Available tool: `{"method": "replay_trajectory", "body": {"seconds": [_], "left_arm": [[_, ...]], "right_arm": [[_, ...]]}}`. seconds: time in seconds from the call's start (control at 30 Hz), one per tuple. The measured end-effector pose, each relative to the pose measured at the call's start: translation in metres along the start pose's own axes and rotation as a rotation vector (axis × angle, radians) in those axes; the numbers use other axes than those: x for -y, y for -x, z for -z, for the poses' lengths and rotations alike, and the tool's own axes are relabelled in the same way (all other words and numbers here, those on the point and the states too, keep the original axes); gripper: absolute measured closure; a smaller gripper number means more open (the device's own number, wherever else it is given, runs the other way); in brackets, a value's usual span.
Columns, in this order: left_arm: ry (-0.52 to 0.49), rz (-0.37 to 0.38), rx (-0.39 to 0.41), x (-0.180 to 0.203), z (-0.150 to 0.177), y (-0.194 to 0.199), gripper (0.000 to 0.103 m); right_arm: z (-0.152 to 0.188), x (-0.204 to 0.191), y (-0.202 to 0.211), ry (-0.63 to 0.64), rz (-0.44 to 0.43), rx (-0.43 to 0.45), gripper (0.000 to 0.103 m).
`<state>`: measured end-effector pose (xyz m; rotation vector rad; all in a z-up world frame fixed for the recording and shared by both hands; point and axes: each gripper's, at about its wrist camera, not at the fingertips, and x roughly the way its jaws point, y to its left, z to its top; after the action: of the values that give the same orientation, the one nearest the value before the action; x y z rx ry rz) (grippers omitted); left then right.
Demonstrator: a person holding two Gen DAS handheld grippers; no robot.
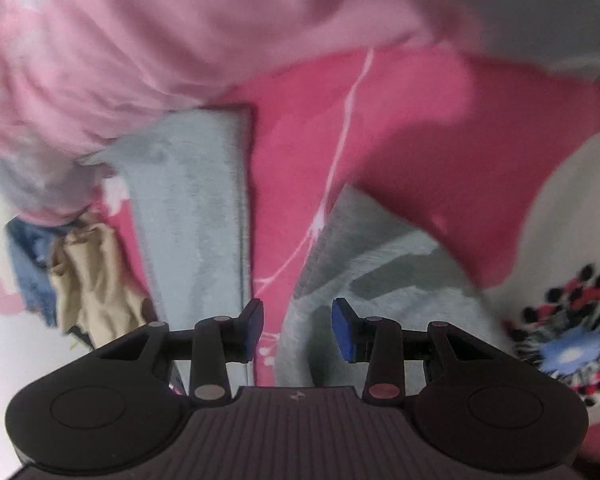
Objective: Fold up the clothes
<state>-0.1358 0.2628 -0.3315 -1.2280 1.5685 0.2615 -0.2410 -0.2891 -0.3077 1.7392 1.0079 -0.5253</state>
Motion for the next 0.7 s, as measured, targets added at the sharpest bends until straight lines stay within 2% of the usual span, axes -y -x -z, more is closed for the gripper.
{"method": "replay_trajectory", "body": {"seconds": [0.07, 0.13, 0.17, 0.2, 0.33, 0.47, 0.6, 0.7], "left_arm": [[-0.006, 0.011, -0.004, -0.002, 0.001, 0.007, 0.059], [-0.011, 0.024, 0.005, -0.008, 0.003, 0.019, 0.057], [-0.001, 0.029, 0.021, -0.012, 0.004, 0.026, 0.056], [0.019, 0.039, 0.045, -0.02, 0.004, 0.037, 0.055], [0.139, 0.093, 0.143, -0.06, 0.001, 0.081, 0.051], [0.209, 0.136, 0.223, -0.096, -0.001, 0.115, 0.043], [0.253, 0.2, 0.265, -0.119, -0.004, 0.13, 0.036], [0.246, 0.213, 0.279, -0.121, -0.01, 0.126, 0.036]], "right_arm": [[0.0, -0.008, -0.016, -0.02, 0.06, -0.021, 0.063], [0.002, -0.014, -0.026, -0.01, 0.109, -0.008, 0.071], [0.004, -0.015, -0.028, -0.012, 0.117, 0.0, 0.088], [0.007, -0.017, -0.028, -0.011, 0.114, 0.007, 0.094], [0.034, -0.035, -0.006, 0.047, 0.055, 0.015, 0.096], [0.084, -0.073, 0.034, 0.179, -0.012, -0.026, 0.096], [0.137, -0.111, 0.076, 0.372, -0.044, -0.068, 0.096], [0.156, -0.114, 0.111, 0.439, -0.046, -0.082, 0.096]]}}
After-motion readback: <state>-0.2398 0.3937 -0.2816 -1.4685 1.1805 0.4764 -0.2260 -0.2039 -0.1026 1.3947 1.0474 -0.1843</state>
